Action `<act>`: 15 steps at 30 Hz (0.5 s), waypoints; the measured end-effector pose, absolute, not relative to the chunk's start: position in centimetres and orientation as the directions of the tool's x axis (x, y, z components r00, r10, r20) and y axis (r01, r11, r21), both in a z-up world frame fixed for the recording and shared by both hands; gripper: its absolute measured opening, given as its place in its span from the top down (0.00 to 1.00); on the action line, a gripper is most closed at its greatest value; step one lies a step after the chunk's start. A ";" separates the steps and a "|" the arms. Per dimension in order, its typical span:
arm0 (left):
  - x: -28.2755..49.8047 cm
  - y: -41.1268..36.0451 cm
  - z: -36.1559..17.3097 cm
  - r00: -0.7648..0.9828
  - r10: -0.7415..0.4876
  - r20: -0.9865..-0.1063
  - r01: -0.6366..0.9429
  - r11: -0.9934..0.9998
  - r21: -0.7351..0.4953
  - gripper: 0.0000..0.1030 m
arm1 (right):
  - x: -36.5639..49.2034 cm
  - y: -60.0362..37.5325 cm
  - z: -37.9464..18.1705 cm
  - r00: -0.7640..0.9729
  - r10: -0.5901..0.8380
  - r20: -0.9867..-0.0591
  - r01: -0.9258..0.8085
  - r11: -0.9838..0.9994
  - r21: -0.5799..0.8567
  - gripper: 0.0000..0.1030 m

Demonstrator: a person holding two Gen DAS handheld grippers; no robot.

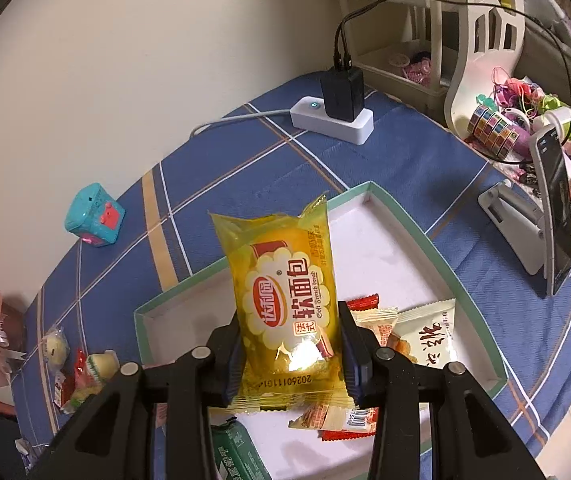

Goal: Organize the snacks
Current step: 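Lift yellow packet with right tool toward tray while left tool carries cow-print cake, then lower and release yellow packet into tray while left tool drops cow-print cake there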

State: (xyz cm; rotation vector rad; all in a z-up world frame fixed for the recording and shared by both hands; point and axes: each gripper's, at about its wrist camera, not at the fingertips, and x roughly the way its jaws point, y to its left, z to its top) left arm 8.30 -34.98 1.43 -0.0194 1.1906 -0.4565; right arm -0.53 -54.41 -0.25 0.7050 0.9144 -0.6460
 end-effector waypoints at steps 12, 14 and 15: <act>8.4 -38.0 -0.6 0.269 -0.319 -0.909 0.375 0.904 -0.206 0.47 | 0.8 -54.3 -2.5 0.444 -0.139 -0.885 0.731 0.628 0.268 0.58; 8.4 -38.4 -0.8 0.266 -0.317 -0.910 0.380 0.902 -0.204 0.47 | 0.8 -54.5 -3.0 0.436 -0.135 -0.890 0.736 0.623 0.265 0.59; 8.4 -38.7 -0.9 0.264 -0.317 -0.911 0.383 0.901 -0.203 0.47 | 0.7 -54.5 -3.1 0.434 -0.134 -0.891 0.737 0.622 0.265 0.58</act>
